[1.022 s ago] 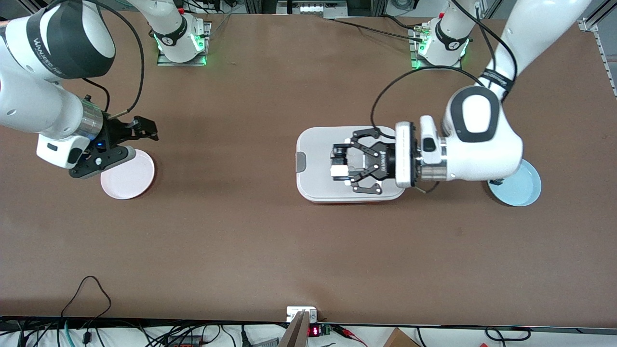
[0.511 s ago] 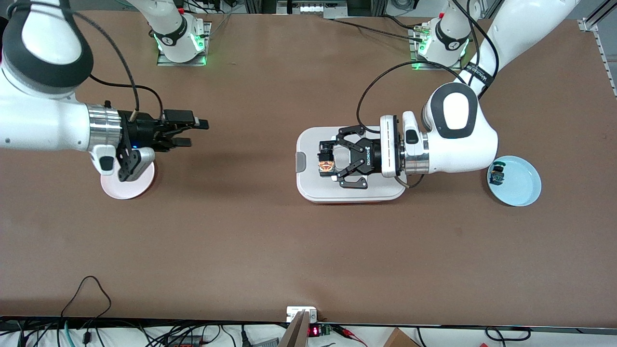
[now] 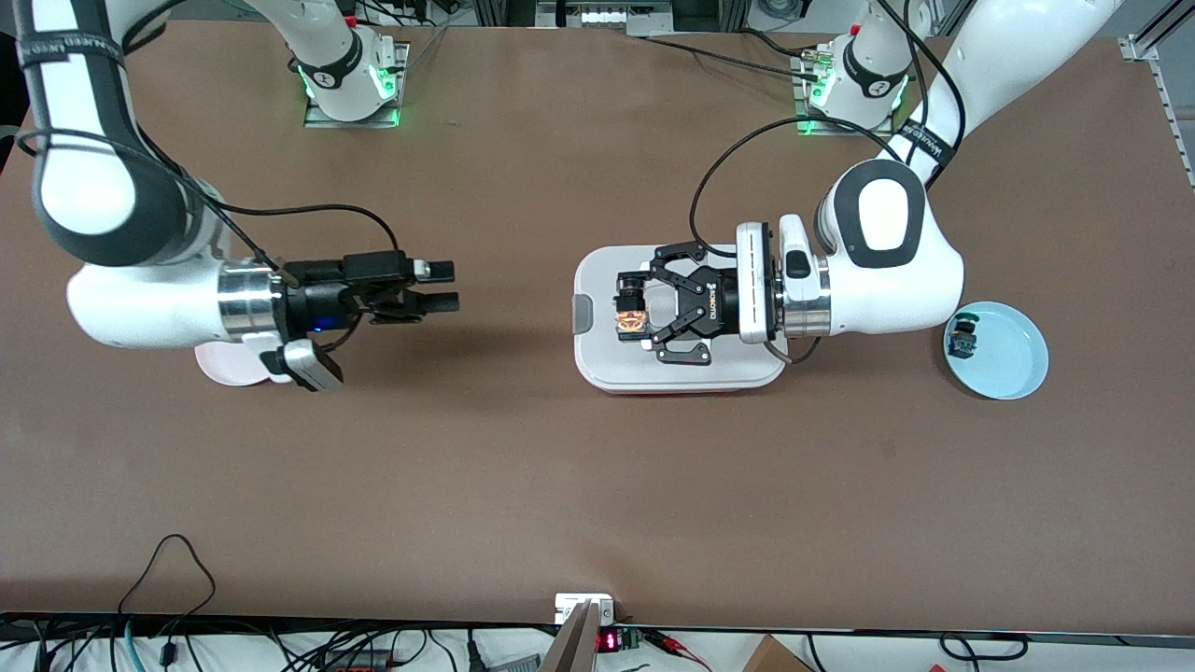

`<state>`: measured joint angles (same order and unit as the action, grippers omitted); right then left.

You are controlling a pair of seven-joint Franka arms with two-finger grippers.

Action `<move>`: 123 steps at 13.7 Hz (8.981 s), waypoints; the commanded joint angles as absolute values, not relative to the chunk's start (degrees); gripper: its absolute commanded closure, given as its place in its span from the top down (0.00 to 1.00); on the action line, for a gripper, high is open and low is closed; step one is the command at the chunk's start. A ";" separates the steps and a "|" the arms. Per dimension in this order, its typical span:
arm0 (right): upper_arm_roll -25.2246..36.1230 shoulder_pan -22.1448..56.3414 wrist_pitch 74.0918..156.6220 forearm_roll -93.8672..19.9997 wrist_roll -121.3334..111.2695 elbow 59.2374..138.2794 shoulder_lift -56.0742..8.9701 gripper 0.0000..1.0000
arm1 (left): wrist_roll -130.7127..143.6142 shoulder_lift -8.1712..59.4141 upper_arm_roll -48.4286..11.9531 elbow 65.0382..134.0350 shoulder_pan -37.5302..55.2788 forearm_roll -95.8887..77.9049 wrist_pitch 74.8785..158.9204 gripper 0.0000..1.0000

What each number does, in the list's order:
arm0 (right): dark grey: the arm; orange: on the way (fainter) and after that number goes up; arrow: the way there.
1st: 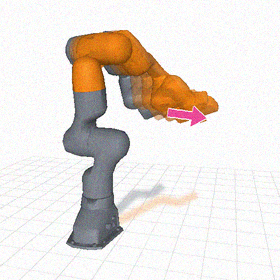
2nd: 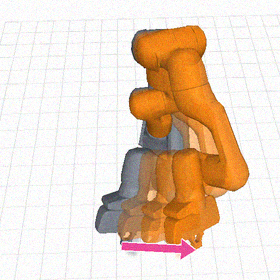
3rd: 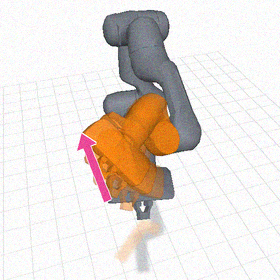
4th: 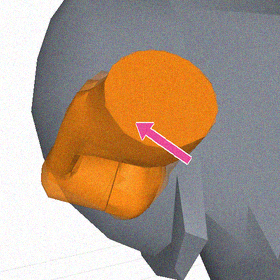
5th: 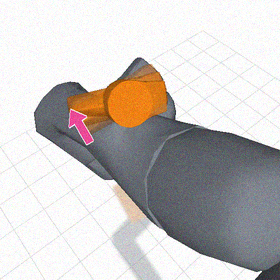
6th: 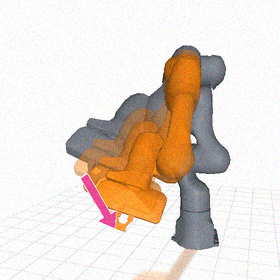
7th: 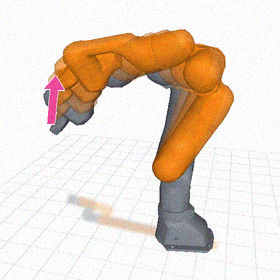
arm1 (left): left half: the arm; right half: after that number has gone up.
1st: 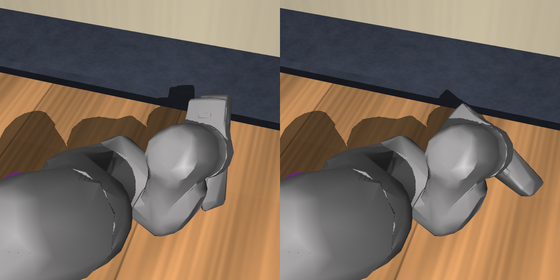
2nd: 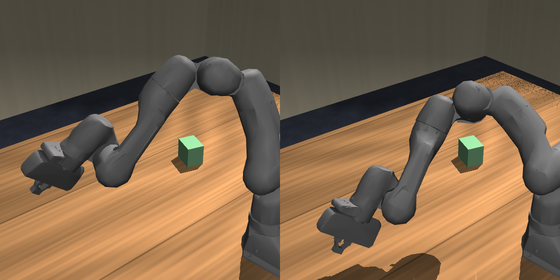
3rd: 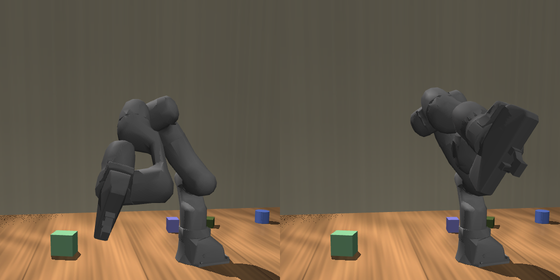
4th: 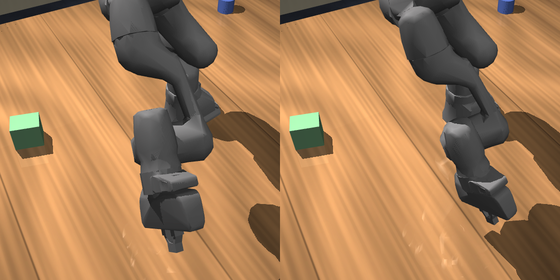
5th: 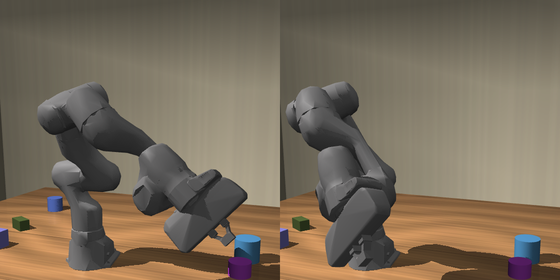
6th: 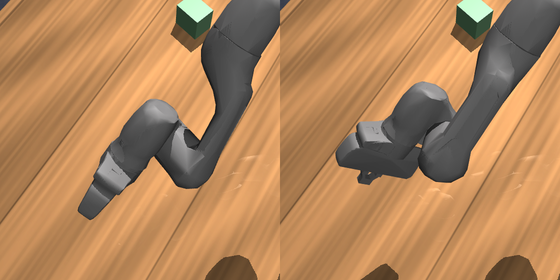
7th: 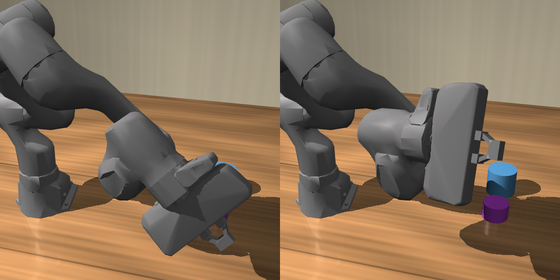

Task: Transfer orange switch to right arm and place
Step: 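Raise the switch with the left gripper while the right gripper reaches it, then close the right gripper on the orange switch beside the left gripper, then open the left gripper and pull the right gripper back with the switch, then move the switch over the white plate while the left gripper withdraws, then lower the orange switch onto the white plate and open the right gripper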

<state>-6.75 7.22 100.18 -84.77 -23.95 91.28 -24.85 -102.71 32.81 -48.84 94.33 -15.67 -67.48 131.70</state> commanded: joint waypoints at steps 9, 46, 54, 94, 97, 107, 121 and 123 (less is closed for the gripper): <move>-6.68 21.96 117.76 -111.78 -39.72 90.53 -30.94 1.00 | -104.15 32.34 -49.31 94.22 -15.38 -70.75 132.45 0.06; -6.24 20.48 118.57 -106.82 -37.73 89.30 -32.08 0.00 | -91.24 29.80 -48.52 94.48 -17.40 -66.21 124.99 1.00; -6.15 9.33 98.91 -90.11 -30.86 86.92 -31.55 0.00 | -67.72 28.48 -48.60 92.73 -21.62 -41.70 109.79 1.00; -5.71 -10.81 124.18 6.33 -16.00 110.21 -22.93 0.00 | -0.70 -2.46 -0.97 96.42 -0.62 -1.93 92.56 1.00; -5.63 -11.07 125.68 6.33 -16.00 110.30 -24.52 0.00 | -0.70 -1.76 -1.49 95.28 -0.44 -1.15 92.11 1.00; -4.75 -11.34 131.48 6.50 -16.08 115.13 -26.19 0.03 | -0.70 -1.58 -1.58 94.75 -0.53 1.14 91.49 1.00; -4.31 -11.87 135.70 6.50 -17.14 117.95 -26.28 0.54 | -0.70 -1.58 -1.58 94.75 -0.53 1.23 90.79 1.00; -4.31 -11.95 135.44 6.50 -17.14 117.69 -25.93 0.96 | -0.70 -1.58 -1.58 94.75 -0.53 1.14 90.62 1.00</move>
<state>-3.89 -11.24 135.00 5.57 -16.78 116.86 -27.23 -0.68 -2.08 -1.83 96.12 -1.00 -0.05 91.90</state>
